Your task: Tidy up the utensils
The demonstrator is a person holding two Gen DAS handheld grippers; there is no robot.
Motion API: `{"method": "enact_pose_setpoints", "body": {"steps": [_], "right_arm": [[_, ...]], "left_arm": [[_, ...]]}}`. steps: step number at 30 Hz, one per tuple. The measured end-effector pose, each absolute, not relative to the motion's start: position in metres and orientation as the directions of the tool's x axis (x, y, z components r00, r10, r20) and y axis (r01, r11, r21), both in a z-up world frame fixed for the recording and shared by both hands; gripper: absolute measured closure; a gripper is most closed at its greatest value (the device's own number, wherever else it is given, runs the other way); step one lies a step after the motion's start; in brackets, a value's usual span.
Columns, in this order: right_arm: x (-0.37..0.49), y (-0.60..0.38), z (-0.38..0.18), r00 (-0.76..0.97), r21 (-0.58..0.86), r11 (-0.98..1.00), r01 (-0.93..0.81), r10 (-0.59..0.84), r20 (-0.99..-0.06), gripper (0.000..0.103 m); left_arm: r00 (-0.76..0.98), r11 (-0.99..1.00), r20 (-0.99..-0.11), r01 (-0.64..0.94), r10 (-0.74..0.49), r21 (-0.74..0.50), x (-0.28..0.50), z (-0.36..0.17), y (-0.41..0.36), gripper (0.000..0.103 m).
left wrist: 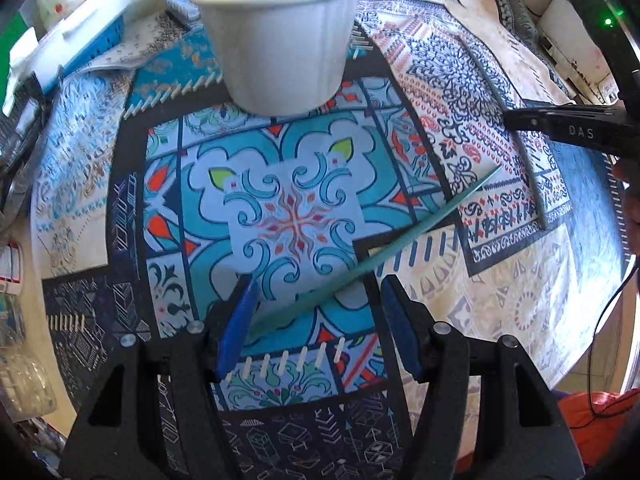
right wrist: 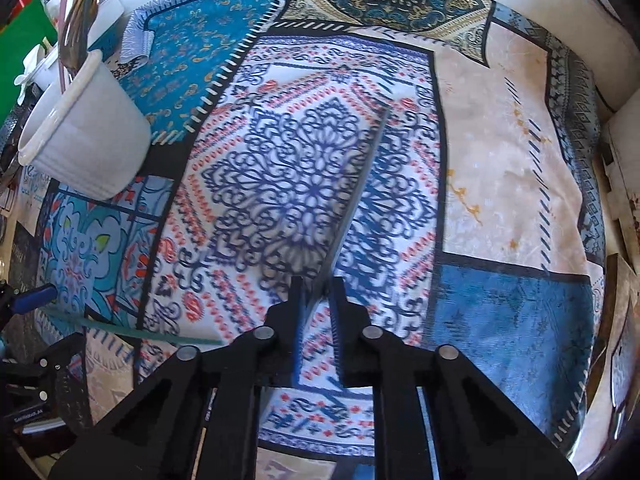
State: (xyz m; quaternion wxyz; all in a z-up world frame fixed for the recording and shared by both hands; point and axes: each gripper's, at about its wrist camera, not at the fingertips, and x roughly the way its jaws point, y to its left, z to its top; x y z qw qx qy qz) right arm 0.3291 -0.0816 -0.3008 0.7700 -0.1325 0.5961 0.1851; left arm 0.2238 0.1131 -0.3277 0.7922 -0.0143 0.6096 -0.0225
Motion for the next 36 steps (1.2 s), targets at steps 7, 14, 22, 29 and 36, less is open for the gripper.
{"method": "enact_pose_setpoints", "body": {"steps": [7, 14, 22, 29, 36], "right_arm": [[0.331, -0.138, -0.302, 0.217, 0.011, 0.917, -0.398, 0.105, -0.971, 0.096], [0.352, -0.178, -0.301, 0.186, 0.089, 0.938, -0.335, 0.158, -0.970, 0.097], [0.401, -0.177, -0.303, 0.149, 0.125, 0.909, -0.397, 0.198, -0.969, 0.096], [0.439, -0.163, -0.305, 0.122, 0.178, 0.894, -0.412, 0.247, -0.961, 0.097], [0.445, -0.185, -0.292, 0.131, 0.238, 0.902, -0.360, 0.302, -0.944, 0.097]], "left_arm": [[0.245, 1.000, -0.969, 0.015, -0.023, -0.020, 0.229, -0.326, 0.101, 0.057], [0.215, 0.997, -0.974, 0.048, -0.068, -0.059, 0.252, -0.325, 0.075, 0.096], [0.194, 0.977, -0.958, 0.055, -0.212, -0.205, 0.287, -0.324, 0.037, 0.099], [0.200, 0.961, -0.940, 0.045, -0.275, -0.272, 0.339, -0.326, 0.009, 0.099], [0.198, 0.957, -0.937, 0.079, -0.288, -0.278, 0.377, -0.331, -0.028, 0.099]]}}
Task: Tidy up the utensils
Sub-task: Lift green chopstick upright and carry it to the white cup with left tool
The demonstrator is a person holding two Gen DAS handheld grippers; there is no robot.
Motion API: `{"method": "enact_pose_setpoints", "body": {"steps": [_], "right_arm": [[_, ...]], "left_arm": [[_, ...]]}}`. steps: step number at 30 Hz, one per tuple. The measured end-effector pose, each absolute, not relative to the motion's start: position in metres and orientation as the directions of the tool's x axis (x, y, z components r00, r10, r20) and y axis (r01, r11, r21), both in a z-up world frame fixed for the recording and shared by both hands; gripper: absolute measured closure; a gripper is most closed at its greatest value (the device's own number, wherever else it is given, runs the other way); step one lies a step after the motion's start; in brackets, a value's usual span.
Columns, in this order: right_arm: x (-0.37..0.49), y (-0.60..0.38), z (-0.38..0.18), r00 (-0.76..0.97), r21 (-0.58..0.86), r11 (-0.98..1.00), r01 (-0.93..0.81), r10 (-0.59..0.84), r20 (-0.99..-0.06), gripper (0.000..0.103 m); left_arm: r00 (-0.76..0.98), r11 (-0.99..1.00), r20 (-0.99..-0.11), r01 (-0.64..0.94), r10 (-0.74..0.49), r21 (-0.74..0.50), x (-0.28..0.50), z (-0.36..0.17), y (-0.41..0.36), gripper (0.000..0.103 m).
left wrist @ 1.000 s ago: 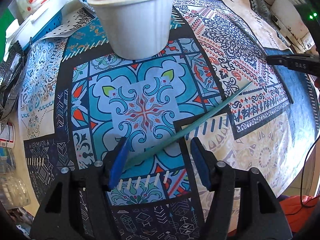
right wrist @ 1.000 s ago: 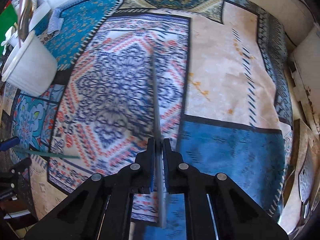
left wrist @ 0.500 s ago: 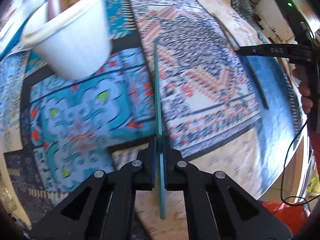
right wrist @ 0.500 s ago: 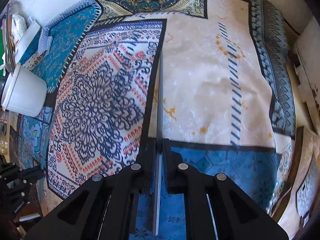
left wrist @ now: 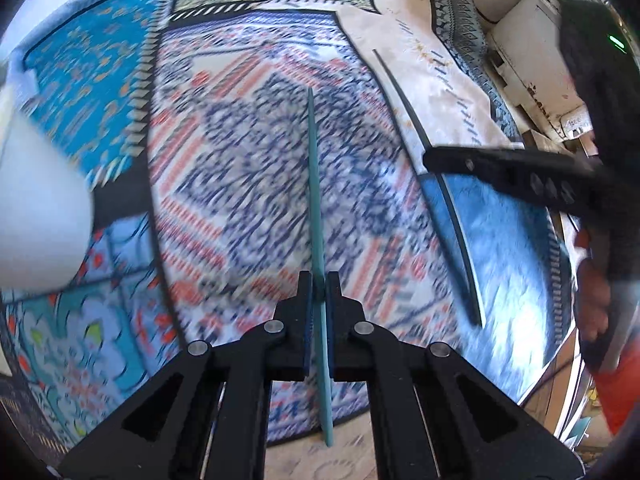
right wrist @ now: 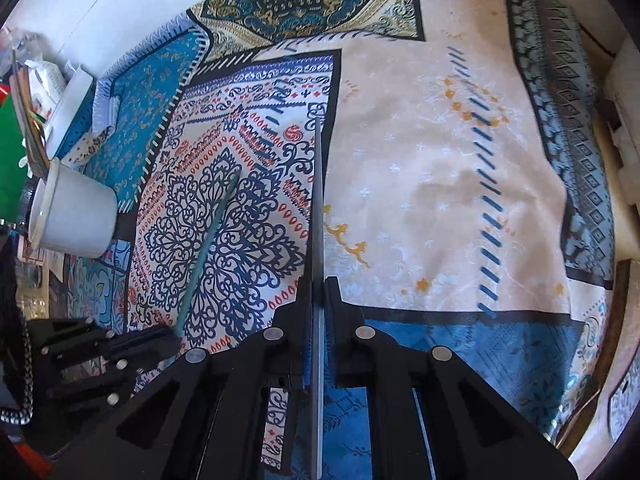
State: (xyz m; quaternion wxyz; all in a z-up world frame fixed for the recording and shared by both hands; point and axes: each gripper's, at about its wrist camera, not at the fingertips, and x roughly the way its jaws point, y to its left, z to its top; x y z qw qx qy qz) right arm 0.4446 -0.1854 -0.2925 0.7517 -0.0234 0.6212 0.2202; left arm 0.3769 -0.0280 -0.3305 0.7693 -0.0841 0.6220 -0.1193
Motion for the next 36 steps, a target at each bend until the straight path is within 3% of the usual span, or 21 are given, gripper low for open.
{"method": "enact_pose_setpoints", "body": {"steps": [10, 23, 36], "right_arm": [[0.395, -0.222, -0.258, 0.216, 0.245, 0.916, -0.317, 0.322, -0.922, 0.097], [0.379, -0.232, -0.230, 0.292, 0.251, 0.923, -0.293, 0.336, -0.895, 0.097], [0.356, -0.214, -0.171, 0.417, 0.214, 0.909, -0.357, 0.360, -0.835, 0.098]], "left_arm": [[0.168, 0.949, -0.935, 0.112, -0.311, -0.296, 0.407, -0.332, -0.055, 0.093], [0.223, 0.984, -0.966, 0.144, -0.132, -0.101, 0.424, -0.330, -0.101, 0.099], [0.460, 0.986, -0.873, 0.102, -0.162, -0.130, 0.357, -0.231, -0.049, 0.100]]}}
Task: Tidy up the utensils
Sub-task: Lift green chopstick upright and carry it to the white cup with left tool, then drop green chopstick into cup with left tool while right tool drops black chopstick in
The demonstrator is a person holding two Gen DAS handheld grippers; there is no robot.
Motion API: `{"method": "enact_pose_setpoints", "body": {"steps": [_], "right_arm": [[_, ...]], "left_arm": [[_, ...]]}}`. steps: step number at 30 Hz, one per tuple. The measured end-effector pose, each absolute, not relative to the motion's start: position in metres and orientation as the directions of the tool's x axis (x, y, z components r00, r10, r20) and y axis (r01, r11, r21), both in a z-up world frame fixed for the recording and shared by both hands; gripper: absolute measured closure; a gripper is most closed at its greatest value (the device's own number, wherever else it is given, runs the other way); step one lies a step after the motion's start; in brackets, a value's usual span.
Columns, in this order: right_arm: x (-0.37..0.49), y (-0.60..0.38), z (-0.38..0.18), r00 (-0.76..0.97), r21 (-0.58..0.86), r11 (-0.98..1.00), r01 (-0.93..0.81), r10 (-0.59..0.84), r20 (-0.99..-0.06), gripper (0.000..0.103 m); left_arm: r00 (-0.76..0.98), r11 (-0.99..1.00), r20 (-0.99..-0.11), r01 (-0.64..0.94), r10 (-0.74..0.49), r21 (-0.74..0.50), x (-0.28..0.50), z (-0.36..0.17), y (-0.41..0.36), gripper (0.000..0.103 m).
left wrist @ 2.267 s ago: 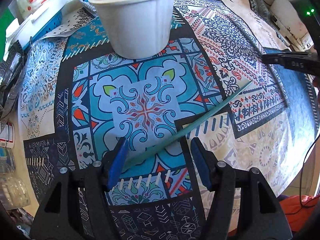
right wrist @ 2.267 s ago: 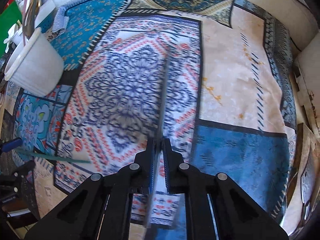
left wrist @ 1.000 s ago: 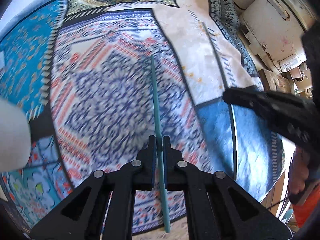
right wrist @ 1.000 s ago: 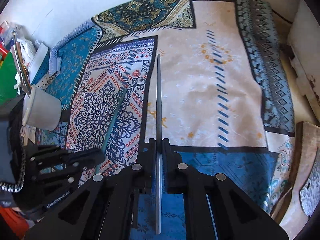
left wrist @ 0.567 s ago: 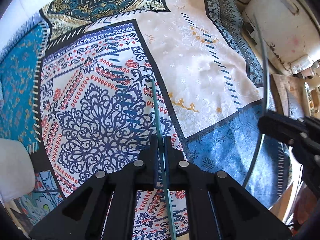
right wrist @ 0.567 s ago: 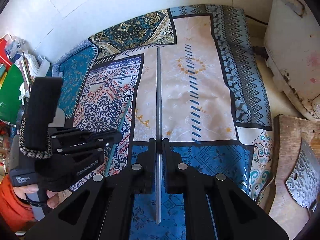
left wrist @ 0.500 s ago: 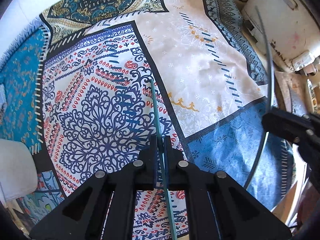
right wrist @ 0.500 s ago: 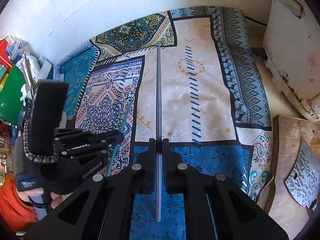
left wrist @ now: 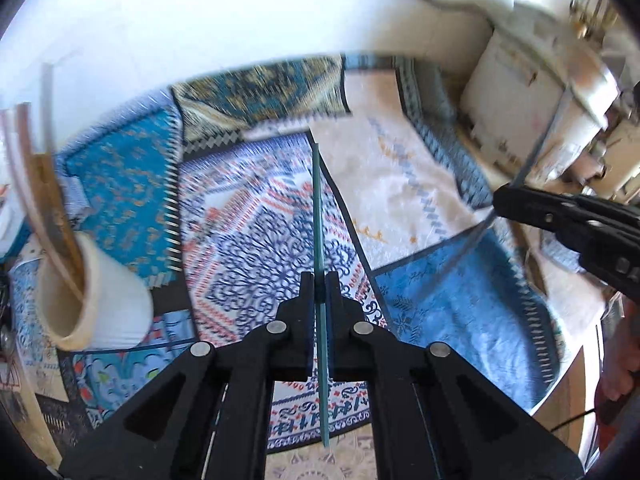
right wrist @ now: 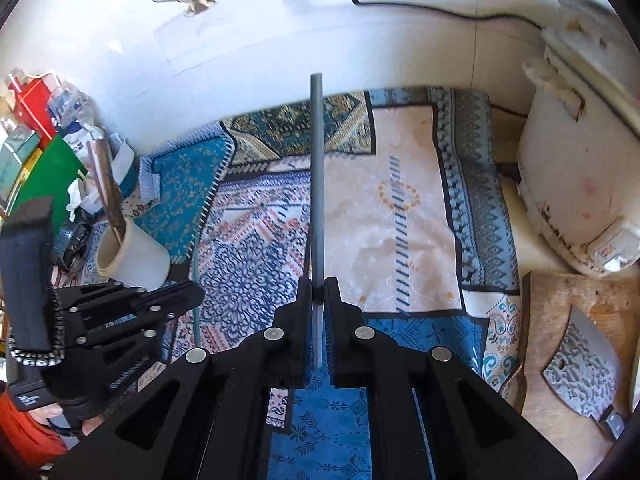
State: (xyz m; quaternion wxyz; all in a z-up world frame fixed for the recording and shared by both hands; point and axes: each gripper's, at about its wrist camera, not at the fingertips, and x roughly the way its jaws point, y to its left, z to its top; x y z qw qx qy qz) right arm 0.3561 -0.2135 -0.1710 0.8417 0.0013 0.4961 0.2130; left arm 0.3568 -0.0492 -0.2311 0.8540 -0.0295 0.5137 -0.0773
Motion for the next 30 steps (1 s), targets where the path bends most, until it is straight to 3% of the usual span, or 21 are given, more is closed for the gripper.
{"method": "enact_pose_setpoints", "body": {"steps": [15, 30], "right_arm": [[0.343, -0.154, -0.101, 0.494, 0.192, 0.847, -0.496, 0.457, -0.740, 0.098], [0.353, -0.061, -0.062, 0.484, 0.215, 0.766, -0.606, 0.570, -0.664, 0.098]], "left_arm": [[0.707, 0.994, -0.703, -0.010, -0.073, -0.112, 0.305, -0.131, 0.024, 0.100], [0.813, 0.987, -0.578, -0.138, 0.066, -0.082, 0.299, -0.070, 0.118, 0.100]]}}
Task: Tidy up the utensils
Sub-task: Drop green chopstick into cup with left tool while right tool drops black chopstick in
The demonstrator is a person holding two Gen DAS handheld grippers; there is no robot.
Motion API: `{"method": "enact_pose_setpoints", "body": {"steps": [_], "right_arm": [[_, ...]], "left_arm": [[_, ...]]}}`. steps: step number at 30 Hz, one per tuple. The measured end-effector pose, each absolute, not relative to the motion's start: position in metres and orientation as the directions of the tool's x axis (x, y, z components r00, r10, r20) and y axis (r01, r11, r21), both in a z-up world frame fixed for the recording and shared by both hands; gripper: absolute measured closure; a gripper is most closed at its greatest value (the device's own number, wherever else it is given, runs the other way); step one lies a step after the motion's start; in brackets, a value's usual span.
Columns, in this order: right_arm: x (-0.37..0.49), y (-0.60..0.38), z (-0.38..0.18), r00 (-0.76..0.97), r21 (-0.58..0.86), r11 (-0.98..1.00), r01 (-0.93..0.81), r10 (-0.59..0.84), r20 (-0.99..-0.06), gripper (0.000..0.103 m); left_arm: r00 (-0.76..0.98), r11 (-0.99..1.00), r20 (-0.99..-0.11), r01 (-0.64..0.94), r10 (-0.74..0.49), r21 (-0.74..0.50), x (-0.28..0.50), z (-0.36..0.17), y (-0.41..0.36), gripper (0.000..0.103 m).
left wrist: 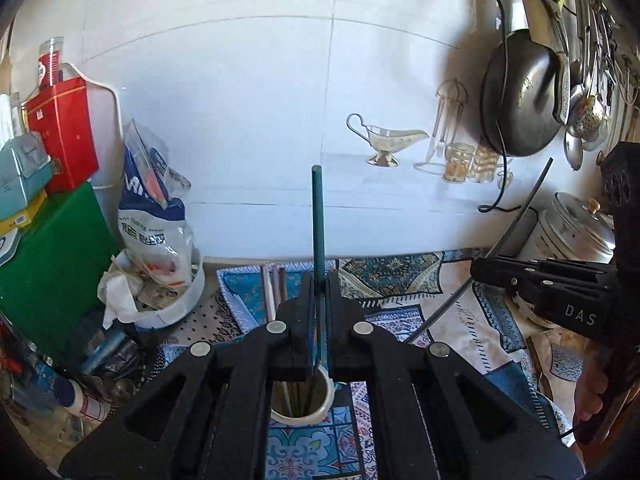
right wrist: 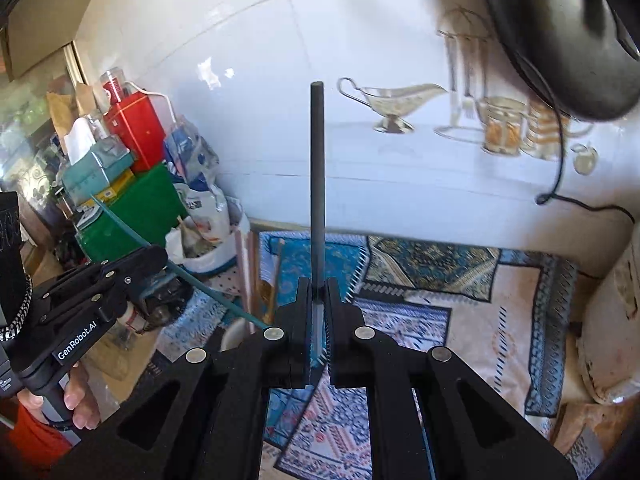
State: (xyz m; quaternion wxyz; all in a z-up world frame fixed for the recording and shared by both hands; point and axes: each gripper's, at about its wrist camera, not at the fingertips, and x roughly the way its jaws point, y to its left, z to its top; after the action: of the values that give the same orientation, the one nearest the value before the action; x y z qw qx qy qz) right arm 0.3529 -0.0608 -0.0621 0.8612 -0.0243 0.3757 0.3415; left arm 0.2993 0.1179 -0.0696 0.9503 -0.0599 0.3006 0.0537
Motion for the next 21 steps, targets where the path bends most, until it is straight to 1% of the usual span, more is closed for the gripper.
{"method": "enact_pose_setpoints", "body": {"steps": [4, 8, 15, 21], "right_arm": [[0.352, -0.032, -0.062, 0.468, 0.216, 0.744, -0.633, 0.590, -0.658, 0.098], [0.350, -0.007, -0.073, 0.429, 0.237, 0.724, -0.648, 0.603, -0.673, 0.098], [0.349, 0.029, -0.115, 0.355, 0.232, 0.721, -0.653, 0.561, -0.748, 0.098], [0.351, 0.044, -0.147, 0.309, 0.201, 0.734, -0.648, 0.495, -0.812, 0.098]], "left_arm": [[0.813, 0.986, -0.578, -0.142, 0.067, -0.086, 0.304, -0.067, 0.137, 0.100], [0.792, 0.988, -0.609, -0.128, 0.048, -0.089, 0.309, -0.081, 0.149, 0.100], [0.717, 0.992, -0.697, -0.089, 0.005, -0.084, 0.315, -0.121, 0.158, 0.100], [0.642, 0.991, -0.766, -0.074, -0.037, -0.110, 0.321, -0.151, 0.165, 0.100]]}}
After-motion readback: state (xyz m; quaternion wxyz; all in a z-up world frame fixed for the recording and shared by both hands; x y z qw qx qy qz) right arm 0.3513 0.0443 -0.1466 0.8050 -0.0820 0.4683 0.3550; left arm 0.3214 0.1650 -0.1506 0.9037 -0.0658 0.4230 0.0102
